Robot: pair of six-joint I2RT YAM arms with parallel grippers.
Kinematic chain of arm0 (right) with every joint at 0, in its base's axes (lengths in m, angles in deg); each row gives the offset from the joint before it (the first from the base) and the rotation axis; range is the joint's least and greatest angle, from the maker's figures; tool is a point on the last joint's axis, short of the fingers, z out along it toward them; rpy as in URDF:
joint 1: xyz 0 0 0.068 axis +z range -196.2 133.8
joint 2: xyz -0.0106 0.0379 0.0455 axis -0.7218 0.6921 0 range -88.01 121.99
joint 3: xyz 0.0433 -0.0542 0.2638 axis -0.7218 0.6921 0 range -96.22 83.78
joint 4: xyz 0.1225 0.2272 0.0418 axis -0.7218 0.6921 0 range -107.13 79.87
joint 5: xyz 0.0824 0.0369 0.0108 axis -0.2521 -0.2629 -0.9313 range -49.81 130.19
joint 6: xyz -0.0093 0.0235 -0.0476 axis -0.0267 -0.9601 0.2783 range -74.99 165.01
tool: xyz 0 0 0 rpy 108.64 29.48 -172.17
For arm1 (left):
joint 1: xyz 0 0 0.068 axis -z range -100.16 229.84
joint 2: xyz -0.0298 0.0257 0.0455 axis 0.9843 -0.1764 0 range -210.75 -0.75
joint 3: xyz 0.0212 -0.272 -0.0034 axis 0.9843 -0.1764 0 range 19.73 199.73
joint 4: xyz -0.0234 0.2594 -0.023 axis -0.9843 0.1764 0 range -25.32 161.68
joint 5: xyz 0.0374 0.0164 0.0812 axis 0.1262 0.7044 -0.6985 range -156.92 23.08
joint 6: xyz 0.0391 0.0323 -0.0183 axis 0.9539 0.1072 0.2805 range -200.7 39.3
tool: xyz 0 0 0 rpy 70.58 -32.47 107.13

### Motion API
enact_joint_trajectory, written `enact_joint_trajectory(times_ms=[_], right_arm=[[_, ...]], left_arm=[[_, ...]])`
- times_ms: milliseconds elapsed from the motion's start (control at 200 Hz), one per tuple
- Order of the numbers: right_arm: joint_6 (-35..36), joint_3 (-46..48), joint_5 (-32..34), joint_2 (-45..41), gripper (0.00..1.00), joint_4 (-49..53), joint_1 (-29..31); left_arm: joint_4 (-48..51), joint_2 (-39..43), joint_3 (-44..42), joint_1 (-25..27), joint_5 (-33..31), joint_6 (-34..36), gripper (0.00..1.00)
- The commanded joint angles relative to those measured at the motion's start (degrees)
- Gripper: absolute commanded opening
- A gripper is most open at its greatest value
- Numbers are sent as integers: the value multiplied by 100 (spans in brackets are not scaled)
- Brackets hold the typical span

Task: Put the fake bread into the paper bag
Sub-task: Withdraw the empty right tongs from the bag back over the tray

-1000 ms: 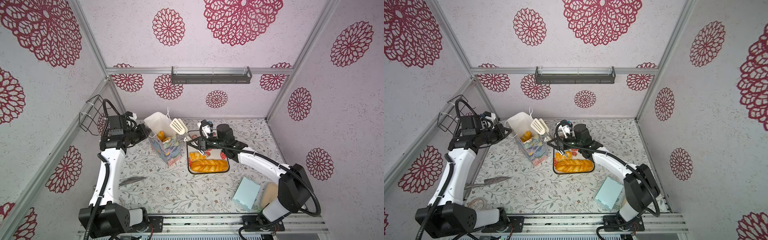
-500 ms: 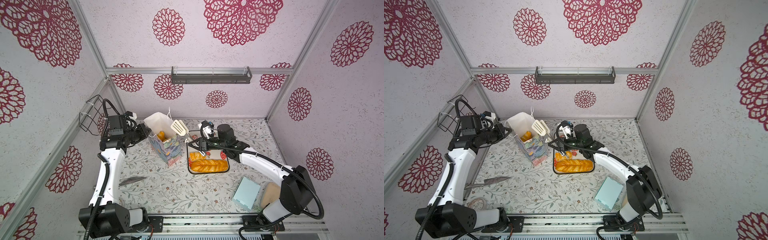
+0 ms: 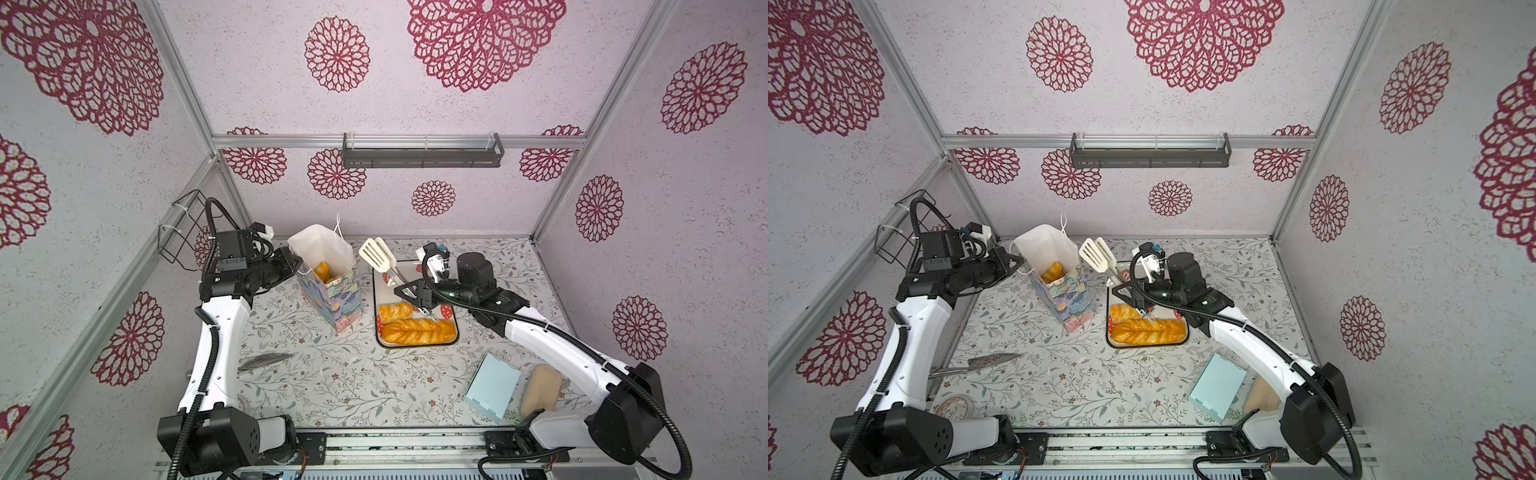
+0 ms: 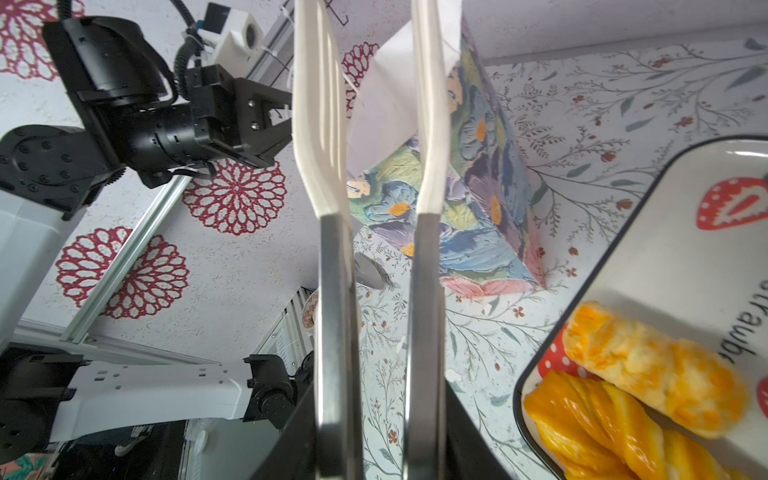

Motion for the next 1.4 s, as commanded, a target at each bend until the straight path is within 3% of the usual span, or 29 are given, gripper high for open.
enact_joint_trajectory(times_ms=[0, 896, 1396], right_arm=[[148, 86, 79, -376, 38, -64, -192], [301, 1209, 762, -642, 38, 1553, -947], [23, 1897, 598, -692, 42, 1314, -995]], left_arm=[[-87, 60, 34, 31, 27, -28, 3], [-220, -27, 95, 23, -118, 19, 1], [-369, -175, 216, -191, -299, -26, 0]])
